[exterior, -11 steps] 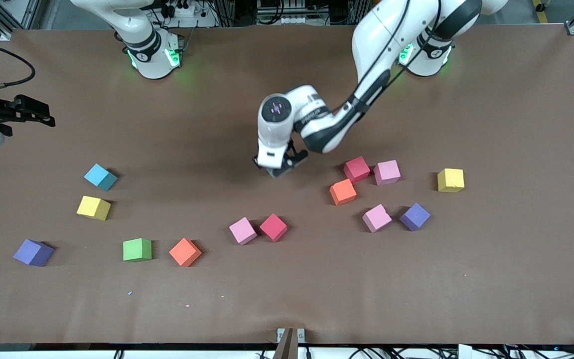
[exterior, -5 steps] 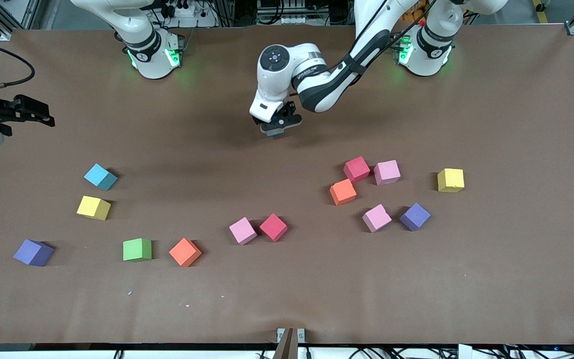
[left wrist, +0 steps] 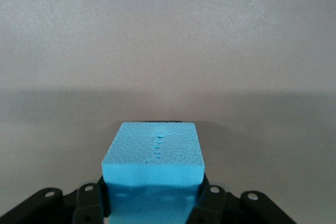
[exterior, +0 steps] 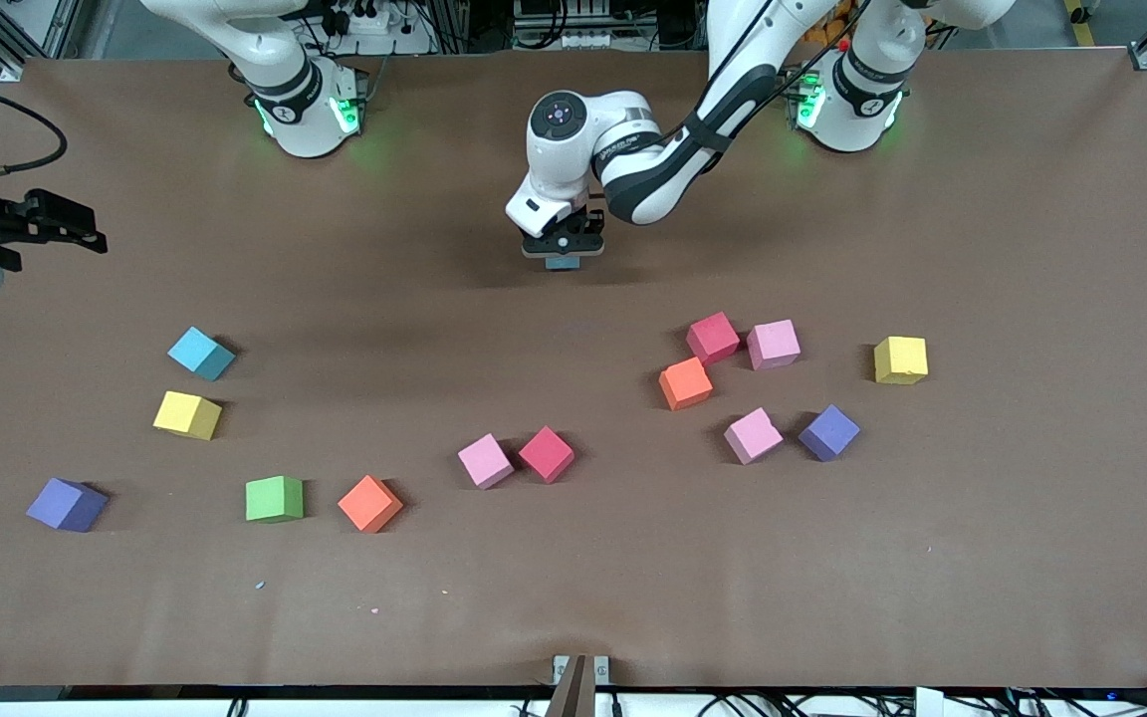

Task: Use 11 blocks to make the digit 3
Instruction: 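Carry the cyan block with the left gripper and set it down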

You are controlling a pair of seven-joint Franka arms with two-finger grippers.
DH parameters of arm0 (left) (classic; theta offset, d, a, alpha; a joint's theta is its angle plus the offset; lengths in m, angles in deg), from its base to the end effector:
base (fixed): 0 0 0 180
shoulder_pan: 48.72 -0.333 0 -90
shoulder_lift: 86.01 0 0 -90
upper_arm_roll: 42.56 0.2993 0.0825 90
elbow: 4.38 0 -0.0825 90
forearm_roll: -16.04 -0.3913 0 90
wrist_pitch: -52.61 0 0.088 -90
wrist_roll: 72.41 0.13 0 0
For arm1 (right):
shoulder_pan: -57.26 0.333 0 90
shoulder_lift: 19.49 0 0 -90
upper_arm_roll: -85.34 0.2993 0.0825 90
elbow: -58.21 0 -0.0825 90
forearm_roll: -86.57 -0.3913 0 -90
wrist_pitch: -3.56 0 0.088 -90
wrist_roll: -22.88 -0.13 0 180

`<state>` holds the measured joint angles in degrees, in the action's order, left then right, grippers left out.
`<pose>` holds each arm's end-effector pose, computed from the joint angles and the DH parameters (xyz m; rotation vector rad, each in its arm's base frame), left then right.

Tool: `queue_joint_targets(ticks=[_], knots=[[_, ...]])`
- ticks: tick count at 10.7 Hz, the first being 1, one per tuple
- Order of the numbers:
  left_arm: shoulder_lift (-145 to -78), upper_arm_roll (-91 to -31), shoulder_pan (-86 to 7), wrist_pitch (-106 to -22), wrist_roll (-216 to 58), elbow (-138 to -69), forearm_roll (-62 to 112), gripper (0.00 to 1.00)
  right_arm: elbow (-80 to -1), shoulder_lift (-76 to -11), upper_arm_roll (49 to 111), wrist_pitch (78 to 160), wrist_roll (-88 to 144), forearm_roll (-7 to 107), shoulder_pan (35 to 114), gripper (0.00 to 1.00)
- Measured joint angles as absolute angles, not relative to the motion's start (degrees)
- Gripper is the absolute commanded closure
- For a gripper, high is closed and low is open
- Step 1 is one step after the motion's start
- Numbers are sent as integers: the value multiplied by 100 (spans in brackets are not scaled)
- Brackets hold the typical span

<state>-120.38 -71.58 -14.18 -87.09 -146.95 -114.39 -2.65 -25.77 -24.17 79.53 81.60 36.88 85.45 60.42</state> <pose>0.2835 -0.5543 0.1696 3.1007 0.0273 -0.0874 0.5580 -0.0208 0.5724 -3.0756 -0.3085 0.2811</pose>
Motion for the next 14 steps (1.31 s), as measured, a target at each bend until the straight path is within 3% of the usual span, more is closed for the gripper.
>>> queue_joint_targets(ticks=[8, 11, 12, 13, 14], knots=[[-12181, -7163, -1400, -8744, -14472, -11402, -290, 71, -2577, -2417, 7951, 8160, 3688, 8545, 6042, 0], [-12246, -7163, -1400, -8748, -14472, -11396, -290, 63, -2577, -2417, 7954, 8160, 3688, 8545, 6042, 0], [-12250, -7163, -1401, -8749, -14475, -11384, -290, 55, -2577, -2417, 7958, 8160, 3688, 8545, 6042, 0], [-12259, -7163, -1401, -8755, -14476, -11358, -290, 33, -2577, -2418, 7969, 8160, 3688, 8545, 6042, 0], [-12274, -7163, -1402, -8759, -14476, -11319, -290, 0, -2577, -2418, 7988, 8160, 3688, 8545, 6043, 0]])
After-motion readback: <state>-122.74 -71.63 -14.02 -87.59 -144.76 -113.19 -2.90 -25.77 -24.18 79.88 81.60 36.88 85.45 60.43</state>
